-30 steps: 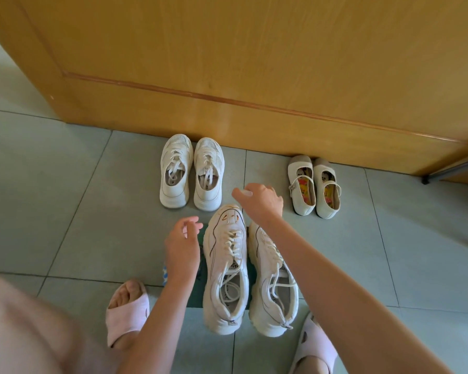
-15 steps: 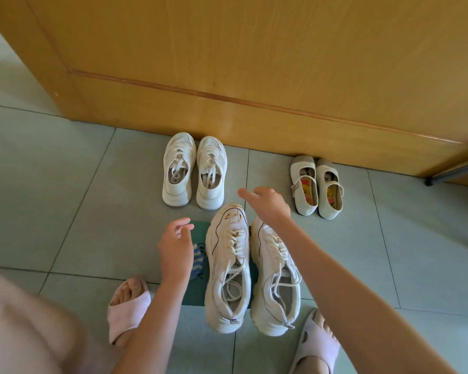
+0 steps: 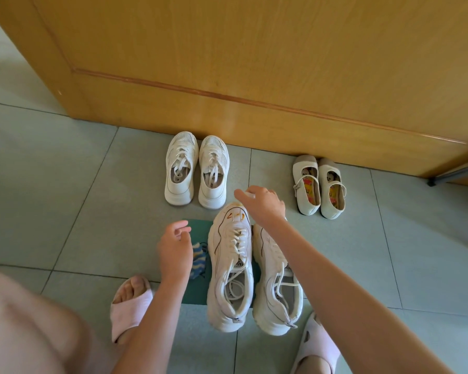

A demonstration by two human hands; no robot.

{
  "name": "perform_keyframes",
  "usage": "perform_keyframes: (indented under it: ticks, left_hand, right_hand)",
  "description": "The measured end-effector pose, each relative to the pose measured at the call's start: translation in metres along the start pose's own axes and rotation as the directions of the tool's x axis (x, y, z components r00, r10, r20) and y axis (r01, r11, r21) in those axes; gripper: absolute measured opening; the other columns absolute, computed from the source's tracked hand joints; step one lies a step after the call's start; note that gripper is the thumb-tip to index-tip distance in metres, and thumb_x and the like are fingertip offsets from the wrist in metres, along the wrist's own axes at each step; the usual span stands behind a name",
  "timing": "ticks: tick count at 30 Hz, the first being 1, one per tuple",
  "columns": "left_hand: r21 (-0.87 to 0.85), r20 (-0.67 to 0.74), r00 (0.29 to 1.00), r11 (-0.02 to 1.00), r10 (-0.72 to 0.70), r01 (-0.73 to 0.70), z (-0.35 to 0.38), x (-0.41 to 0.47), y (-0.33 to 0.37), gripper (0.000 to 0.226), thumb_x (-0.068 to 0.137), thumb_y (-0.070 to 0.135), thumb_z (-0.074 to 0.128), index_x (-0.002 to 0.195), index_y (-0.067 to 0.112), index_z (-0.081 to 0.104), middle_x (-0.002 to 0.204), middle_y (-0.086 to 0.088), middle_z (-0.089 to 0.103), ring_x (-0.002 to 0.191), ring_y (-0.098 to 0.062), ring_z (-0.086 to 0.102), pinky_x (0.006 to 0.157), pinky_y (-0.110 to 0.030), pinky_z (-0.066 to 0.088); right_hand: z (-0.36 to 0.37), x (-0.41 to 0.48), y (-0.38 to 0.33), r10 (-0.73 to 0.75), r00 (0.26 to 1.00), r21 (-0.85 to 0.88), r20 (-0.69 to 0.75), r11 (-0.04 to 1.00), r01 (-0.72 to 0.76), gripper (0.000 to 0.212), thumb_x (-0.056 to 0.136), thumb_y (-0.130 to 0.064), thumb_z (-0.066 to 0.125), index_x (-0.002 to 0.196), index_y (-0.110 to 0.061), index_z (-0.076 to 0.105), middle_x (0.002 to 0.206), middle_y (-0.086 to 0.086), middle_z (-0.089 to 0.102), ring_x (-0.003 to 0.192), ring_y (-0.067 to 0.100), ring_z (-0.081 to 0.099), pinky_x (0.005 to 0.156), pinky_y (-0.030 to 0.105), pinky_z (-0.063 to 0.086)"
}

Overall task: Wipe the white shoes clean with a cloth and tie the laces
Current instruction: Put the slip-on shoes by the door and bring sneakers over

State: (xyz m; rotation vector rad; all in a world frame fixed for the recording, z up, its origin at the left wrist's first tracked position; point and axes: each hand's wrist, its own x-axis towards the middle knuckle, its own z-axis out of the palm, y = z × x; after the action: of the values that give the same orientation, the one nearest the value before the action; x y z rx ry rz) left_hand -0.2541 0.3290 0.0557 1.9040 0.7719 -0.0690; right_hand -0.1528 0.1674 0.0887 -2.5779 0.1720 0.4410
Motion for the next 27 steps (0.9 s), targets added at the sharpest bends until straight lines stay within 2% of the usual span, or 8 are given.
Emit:
perform_keyframes:
  ticks: [9,12,13,14,15,16,21,27]
  left_hand:
    - [0.368,0.101,0.994,0.930,-0.043,0.003,0.000,0.001,-0.023,0.034,0.090,0.024,0.059,0.122,0.015,0.055,0.120,-0.012,0.054,0.104,-0.027,0.054,0.087,-0.039,0.048]
    - [0.489,0.129,0.992,0.871,-0.011,-0.054,-0.001,-0.001,-0.025,0.039,0.088,0.030,0.062,0.123,0.014,0.054,0.119,-0.012,0.055,0.111,-0.026,0.048,0.091,-0.033,0.038]
    - [0.505,0.138,0.990,0.860,-0.001,-0.069,-0.001,-0.001,-0.026,0.040,0.087,0.031,0.063,0.122,0.014,0.055,0.118,-0.012,0.056,0.110,-0.026,0.048,0.090,-0.032,0.036]
    - [0.509,0.145,0.989,0.857,0.000,-0.075,-0.001,0.000,-0.026,0.041,0.086,0.032,0.065,0.121,0.013,0.056,0.117,-0.012,0.057,0.109,-0.026,0.049,0.089,-0.032,0.037]
    - [0.501,0.152,0.988,0.863,-0.005,-0.073,-0.001,0.000,-0.028,0.042,0.085,0.033,0.066,0.120,0.012,0.057,0.115,-0.013,0.058,0.107,-0.027,0.050,0.088,-0.033,0.039]
    - [0.485,0.163,0.987,0.871,-0.009,-0.072,-0.001,0.000,-0.030,0.043,0.084,0.033,0.067,0.119,0.011,0.057,0.114,-0.013,0.059,0.105,-0.027,0.052,0.087,-0.034,0.042]
    - [0.417,0.175,0.984,0.908,-0.041,-0.036,0.000,-0.002,-0.040,0.038,0.083,0.021,0.069,0.116,0.009,0.056,0.111,-0.012,0.061,0.101,-0.027,0.057,0.082,-0.041,0.049]
    - [0.322,0.131,0.989,0.947,-0.064,0.018,0.000,-0.001,-0.047,0.024,0.086,0.021,0.066,0.102,0.002,0.064,0.095,-0.014,0.067,0.088,-0.030,0.062,0.071,-0.035,0.046]
  right_hand:
    - [-0.011,-0.006,0.023,0.120,0.989,0.197,-0.087,0.975,-0.101,0.034,0.079,-0.040,0.049,0.057,-0.019,0.034,0.053,-0.005,0.027,0.053,0.016,0.027,0.055,0.026,0.021]
    - [-0.024,-0.011,0.038,0.102,0.993,0.549,-0.059,0.834,-0.053,0.039,0.087,-0.053,0.052,0.076,-0.015,0.050,0.067,-0.012,0.030,0.064,0.010,0.027,0.061,0.027,0.023]
    - [-0.030,-0.013,0.045,0.128,0.989,0.654,-0.071,0.755,-0.050,0.038,0.089,-0.051,0.053,0.087,-0.013,0.055,0.077,-0.015,0.030,0.071,0.007,0.025,0.065,0.027,0.040]
    - [-0.036,-0.014,0.056,0.178,0.979,0.734,-0.094,0.677,-0.053,0.036,0.090,-0.046,0.054,0.099,-0.011,0.056,0.086,-0.016,0.030,0.104,0.006,0.023,0.093,0.034,0.041]
    - [-0.040,-0.015,0.068,0.242,0.963,0.774,-0.120,0.630,-0.062,0.032,0.092,-0.039,0.055,0.103,-0.010,0.054,0.086,-0.013,0.034,0.085,0.020,0.053,0.076,0.027,0.040]
    - [-0.042,-0.017,0.084,0.300,0.942,0.792,-0.152,0.607,-0.066,0.024,0.092,-0.034,0.054,0.101,-0.011,0.053,0.084,-0.007,0.040,0.084,0.013,0.035,0.075,0.029,0.037]
    - [-0.019,-0.032,0.158,0.504,0.856,0.662,-0.114,0.681,-0.313,0.028,0.089,-0.038,0.058,0.113,-0.023,0.061,0.103,0.003,0.061,0.103,0.024,0.053,0.091,0.044,0.046]
    - [0.019,-0.050,0.194,0.595,0.804,0.688,-0.015,0.589,-0.423,0.033,0.087,-0.009,0.064,0.120,-0.011,0.062,0.113,0.012,0.060,0.099,0.027,0.059,0.082,0.043,0.055]
